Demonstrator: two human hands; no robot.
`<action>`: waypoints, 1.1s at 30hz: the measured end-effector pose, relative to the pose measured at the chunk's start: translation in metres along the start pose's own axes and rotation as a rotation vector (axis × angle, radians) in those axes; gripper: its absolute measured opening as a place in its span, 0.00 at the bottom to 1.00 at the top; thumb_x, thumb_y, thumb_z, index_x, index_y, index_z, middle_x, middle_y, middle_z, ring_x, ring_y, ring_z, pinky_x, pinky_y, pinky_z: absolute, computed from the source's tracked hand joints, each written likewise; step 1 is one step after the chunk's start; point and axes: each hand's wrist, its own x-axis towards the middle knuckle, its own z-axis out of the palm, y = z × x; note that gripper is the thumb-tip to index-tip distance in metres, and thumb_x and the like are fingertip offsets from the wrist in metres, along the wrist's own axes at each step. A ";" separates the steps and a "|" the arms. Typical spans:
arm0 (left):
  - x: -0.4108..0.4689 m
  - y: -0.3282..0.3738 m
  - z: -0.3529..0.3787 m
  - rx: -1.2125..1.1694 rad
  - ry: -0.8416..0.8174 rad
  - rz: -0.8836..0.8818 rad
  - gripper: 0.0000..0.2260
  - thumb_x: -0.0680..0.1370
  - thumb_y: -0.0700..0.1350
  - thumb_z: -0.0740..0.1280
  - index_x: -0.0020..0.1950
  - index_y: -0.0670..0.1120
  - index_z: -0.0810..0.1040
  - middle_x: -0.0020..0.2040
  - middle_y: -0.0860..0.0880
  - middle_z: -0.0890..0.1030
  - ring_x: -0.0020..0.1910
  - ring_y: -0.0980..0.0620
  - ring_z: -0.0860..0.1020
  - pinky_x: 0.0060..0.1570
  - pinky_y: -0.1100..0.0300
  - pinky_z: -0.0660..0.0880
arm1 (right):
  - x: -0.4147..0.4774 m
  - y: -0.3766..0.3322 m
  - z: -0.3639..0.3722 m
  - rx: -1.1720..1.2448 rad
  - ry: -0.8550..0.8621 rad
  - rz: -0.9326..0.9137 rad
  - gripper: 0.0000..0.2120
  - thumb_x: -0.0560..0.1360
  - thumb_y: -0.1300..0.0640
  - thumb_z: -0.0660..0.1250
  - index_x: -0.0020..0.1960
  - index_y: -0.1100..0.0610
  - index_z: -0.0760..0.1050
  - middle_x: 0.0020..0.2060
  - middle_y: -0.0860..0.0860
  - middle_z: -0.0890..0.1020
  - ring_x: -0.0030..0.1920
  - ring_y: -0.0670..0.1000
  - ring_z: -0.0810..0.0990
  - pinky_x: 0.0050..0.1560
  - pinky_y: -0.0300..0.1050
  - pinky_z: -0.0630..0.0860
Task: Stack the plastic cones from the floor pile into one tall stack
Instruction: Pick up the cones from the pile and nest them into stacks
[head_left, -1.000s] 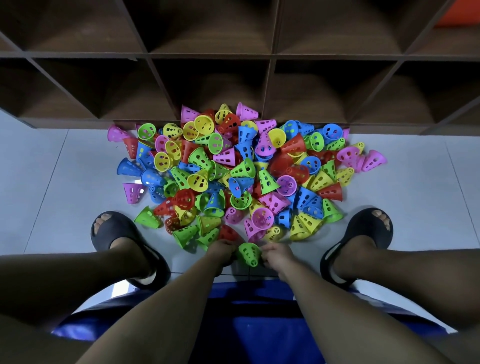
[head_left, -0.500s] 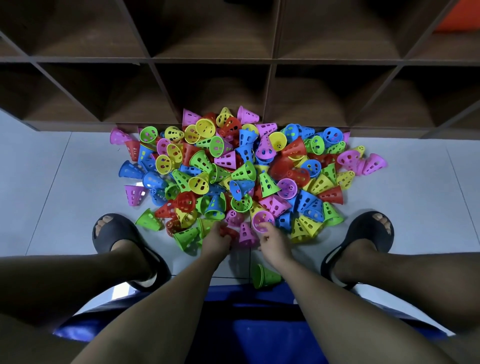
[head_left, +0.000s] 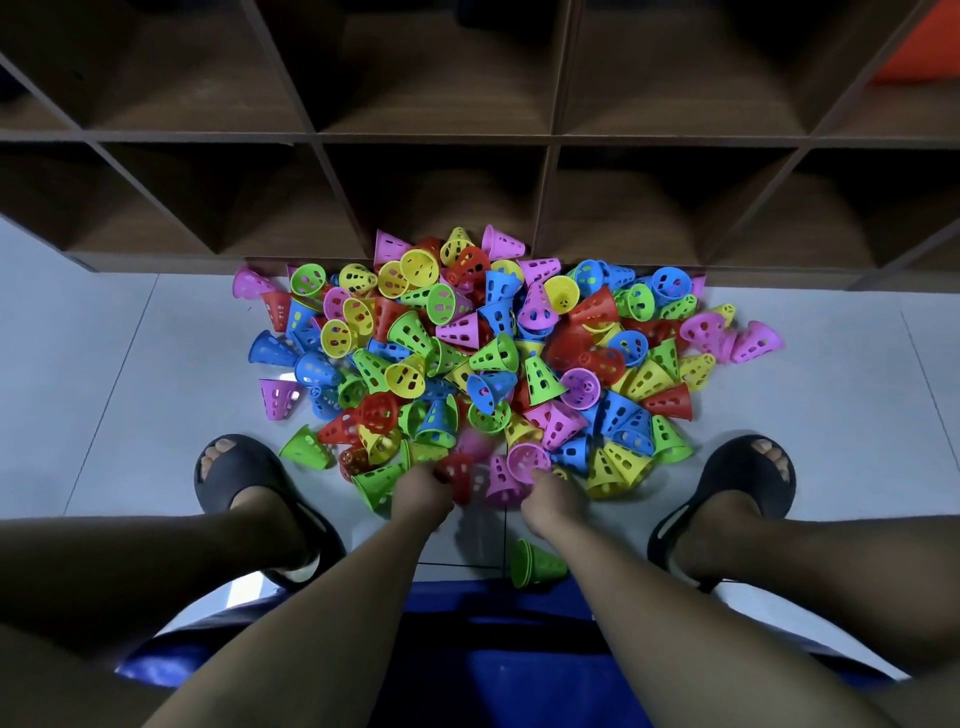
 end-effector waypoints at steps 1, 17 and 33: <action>-0.004 0.002 -0.003 -0.005 -0.004 0.003 0.04 0.83 0.43 0.69 0.57 0.46 0.81 0.44 0.46 0.85 0.41 0.46 0.86 0.33 0.48 0.86 | 0.000 0.001 0.002 0.012 -0.003 0.005 0.25 0.80 0.64 0.63 0.75 0.49 0.72 0.70 0.55 0.76 0.62 0.55 0.78 0.48 0.41 0.77; -0.050 0.006 0.038 -0.324 -0.412 -0.167 0.11 0.82 0.51 0.72 0.57 0.44 0.83 0.55 0.42 0.84 0.47 0.49 0.77 0.42 0.58 0.73 | -0.032 0.048 -0.013 0.160 -0.297 0.252 0.08 0.84 0.56 0.61 0.55 0.59 0.75 0.44 0.53 0.77 0.41 0.50 0.77 0.53 0.44 0.80; -0.053 0.007 0.071 -0.074 -0.602 -0.152 0.09 0.85 0.40 0.63 0.48 0.45 0.79 0.46 0.45 0.80 0.47 0.48 0.80 0.51 0.55 0.80 | -0.028 0.054 -0.007 0.701 -0.578 0.512 0.14 0.80 0.58 0.57 0.64 0.56 0.71 0.58 0.58 0.81 0.60 0.60 0.80 0.56 0.54 0.73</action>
